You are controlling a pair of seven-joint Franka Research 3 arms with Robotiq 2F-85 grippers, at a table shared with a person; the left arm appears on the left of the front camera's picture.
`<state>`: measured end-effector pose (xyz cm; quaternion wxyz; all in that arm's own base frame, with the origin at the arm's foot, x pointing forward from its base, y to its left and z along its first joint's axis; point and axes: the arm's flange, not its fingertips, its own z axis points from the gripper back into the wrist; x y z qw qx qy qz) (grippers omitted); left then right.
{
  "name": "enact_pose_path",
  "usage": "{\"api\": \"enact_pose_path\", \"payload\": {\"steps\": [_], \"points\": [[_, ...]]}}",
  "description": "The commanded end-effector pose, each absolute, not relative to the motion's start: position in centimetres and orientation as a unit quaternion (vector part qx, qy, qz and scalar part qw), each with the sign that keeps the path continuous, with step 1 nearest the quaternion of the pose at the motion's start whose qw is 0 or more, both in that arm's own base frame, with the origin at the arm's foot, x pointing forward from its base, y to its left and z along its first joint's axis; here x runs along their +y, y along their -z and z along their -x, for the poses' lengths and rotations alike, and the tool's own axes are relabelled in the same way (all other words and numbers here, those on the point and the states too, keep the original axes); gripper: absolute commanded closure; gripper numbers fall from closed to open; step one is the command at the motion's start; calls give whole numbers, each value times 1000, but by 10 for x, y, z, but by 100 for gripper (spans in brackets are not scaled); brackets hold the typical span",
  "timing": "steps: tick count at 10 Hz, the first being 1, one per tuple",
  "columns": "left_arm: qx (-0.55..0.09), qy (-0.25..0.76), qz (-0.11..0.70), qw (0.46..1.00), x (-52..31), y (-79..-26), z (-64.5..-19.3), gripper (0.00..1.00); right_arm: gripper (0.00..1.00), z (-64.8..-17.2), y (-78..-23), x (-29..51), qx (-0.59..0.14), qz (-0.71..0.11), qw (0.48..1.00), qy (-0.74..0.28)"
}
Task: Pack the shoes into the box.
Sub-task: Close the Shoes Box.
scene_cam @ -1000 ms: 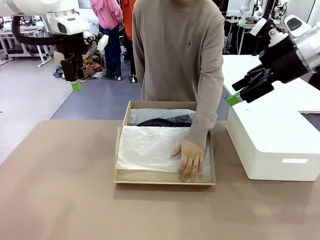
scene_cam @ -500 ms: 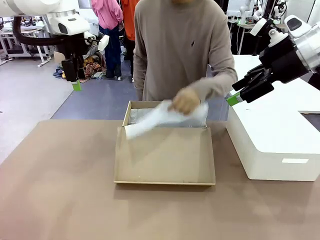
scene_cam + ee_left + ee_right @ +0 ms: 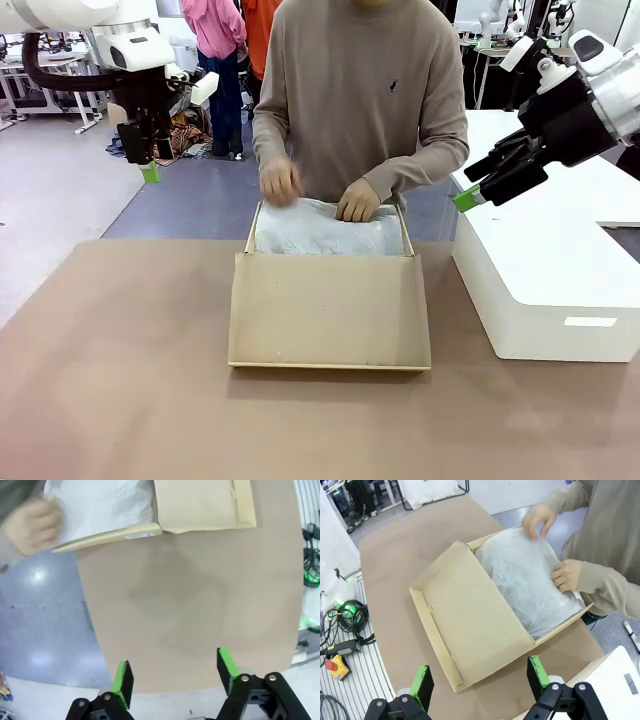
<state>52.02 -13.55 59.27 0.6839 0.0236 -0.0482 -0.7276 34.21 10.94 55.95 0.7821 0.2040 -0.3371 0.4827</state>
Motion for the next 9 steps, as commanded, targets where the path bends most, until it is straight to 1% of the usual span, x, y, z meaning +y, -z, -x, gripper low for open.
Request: {"api": "enact_pose_path", "payload": {"steps": [1,3,5,7,9], "points": [[-73,750,-7,657,-118,-588,-515,63,0,-345,-558,108,-346,-216,771,-490],[-88,755,31,649,-110,-585,-521,100,0,-345,-558,108,-346,-216,771,-490],[-105,756,50,644,-108,-580,-524,100,0,-345,-558,108,-346,-216,771,-490],[-104,759,64,640,-109,-578,-528,100,0,-345,-558,108,-346,-216,771,-490],[-94,755,97,642,-110,-579,-531,100,0,-345,-558,108,-346,-216,771,-490]]}}
